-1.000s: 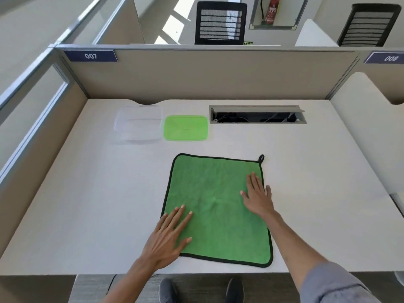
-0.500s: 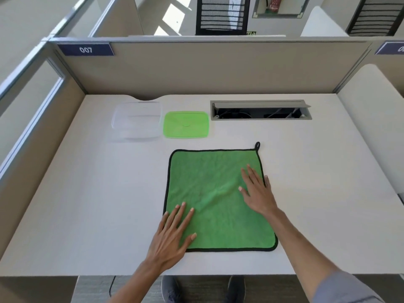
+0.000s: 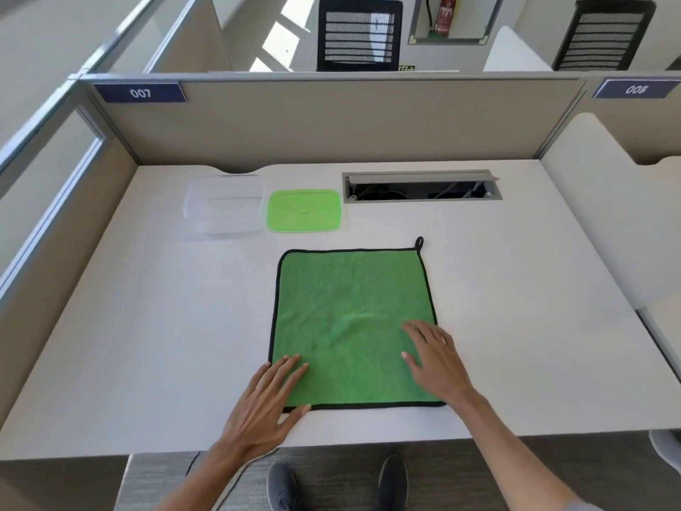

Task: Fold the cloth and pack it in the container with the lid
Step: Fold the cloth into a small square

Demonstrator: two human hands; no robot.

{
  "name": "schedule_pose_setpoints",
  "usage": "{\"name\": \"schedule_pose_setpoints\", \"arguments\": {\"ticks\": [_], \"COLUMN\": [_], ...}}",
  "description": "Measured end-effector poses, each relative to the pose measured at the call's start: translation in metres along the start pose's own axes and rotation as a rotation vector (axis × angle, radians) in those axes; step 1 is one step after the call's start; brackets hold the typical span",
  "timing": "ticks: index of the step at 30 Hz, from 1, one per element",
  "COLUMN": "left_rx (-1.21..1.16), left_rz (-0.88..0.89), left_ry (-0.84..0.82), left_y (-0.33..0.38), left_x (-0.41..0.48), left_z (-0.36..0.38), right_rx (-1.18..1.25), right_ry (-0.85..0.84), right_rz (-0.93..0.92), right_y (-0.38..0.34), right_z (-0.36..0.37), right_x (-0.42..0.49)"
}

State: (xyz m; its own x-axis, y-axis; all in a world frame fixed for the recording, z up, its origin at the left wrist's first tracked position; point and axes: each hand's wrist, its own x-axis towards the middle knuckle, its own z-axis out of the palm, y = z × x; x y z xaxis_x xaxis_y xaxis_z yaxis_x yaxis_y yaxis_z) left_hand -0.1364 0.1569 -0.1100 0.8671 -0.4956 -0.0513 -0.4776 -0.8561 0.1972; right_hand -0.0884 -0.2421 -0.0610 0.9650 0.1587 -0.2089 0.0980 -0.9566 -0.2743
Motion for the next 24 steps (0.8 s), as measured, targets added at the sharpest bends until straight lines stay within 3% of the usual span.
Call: {"name": "schedule_pose_setpoints", "arguments": {"ticks": [13,20,24], "left_rx": [0.217,0.183,0.029], "left_rz": [0.402,0.345,0.154], "left_ry": [0.12,0.091,0.145], "left_y": [-0.028,-0.024,-0.011], "left_x": [-0.027,-0.024,-0.012], "left_z": [-0.01,-0.016,-0.022], "right_rx": [-0.047,-0.191,-0.216], "right_ry": [-0.005,-0.035,-0.019], "right_rz": [-0.17,-0.221,-0.23], "right_y": [0.003,0.014,0.015], "right_z": [0.029,0.027,0.022], "right_x": [-0.082,-0.083,-0.077]}}
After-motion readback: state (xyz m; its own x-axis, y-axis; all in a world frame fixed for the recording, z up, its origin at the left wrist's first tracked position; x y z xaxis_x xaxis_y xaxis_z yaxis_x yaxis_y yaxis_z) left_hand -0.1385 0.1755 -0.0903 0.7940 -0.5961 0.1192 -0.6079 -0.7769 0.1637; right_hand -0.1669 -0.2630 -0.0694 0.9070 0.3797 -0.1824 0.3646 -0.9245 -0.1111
